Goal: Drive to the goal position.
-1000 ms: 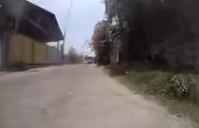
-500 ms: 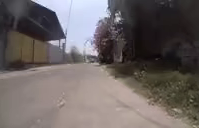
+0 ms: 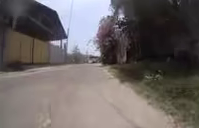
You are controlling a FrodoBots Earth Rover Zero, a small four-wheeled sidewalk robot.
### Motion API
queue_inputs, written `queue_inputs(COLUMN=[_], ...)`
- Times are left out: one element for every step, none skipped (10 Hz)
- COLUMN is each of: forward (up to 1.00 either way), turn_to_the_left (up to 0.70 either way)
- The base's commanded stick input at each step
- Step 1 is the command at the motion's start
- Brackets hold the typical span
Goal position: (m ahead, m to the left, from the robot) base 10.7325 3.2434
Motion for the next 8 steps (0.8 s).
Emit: queue_inputs(forward=[1.00,1.00,1.00,1.00,1.00,1.00,1.00,1.00], turn_to_the_left=[-0.02,-0.02,-0.02,-0.02,0.00,0.00,0.00,0.00])
